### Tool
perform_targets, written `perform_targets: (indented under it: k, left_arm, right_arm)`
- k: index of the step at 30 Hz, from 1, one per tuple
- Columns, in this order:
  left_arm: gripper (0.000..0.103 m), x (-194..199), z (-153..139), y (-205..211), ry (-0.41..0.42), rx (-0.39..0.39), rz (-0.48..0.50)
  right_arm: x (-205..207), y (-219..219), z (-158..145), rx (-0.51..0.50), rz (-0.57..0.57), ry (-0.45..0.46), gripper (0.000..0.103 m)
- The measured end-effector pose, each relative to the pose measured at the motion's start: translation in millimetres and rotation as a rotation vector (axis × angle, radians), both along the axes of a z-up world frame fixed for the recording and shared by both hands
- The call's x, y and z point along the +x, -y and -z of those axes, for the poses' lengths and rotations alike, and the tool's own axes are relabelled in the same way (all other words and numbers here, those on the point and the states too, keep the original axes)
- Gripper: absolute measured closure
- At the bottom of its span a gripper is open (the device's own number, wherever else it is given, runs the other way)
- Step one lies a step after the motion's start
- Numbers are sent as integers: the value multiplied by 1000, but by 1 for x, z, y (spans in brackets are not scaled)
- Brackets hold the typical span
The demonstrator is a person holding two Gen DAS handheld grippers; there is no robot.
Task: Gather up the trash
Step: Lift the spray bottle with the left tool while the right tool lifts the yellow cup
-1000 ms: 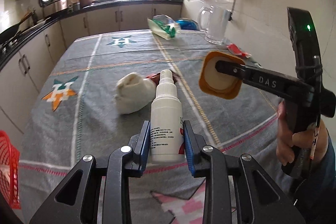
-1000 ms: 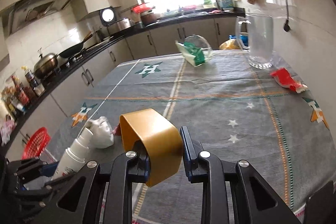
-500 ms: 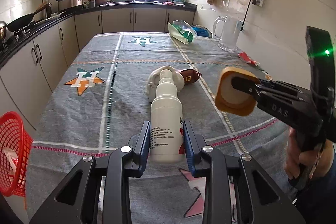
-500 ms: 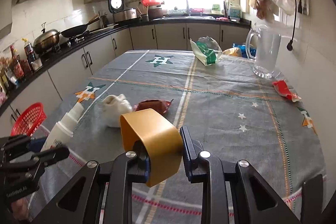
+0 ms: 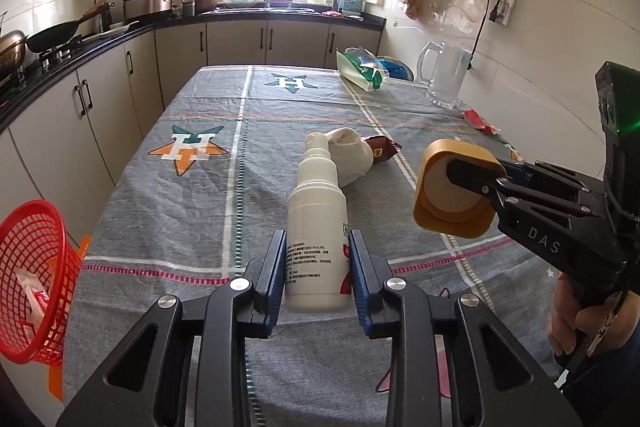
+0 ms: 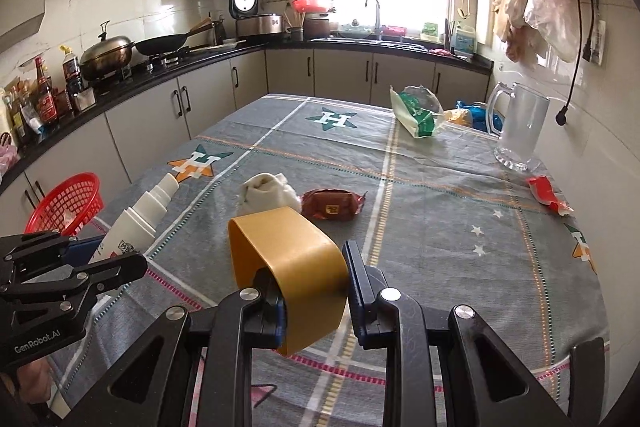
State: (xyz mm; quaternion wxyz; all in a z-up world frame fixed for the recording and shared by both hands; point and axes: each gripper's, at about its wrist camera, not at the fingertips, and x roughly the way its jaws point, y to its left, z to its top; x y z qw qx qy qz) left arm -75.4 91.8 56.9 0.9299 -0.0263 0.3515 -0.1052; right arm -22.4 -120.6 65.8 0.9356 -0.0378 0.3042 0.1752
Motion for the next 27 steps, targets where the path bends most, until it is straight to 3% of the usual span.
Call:
perform_targets:
  k: [27]
  left_arm:
    - [74, -18, -3, -65, 38, -49, -121]
  right_arm:
    - [-4, -67, -5, -43, -122, -14, 77]
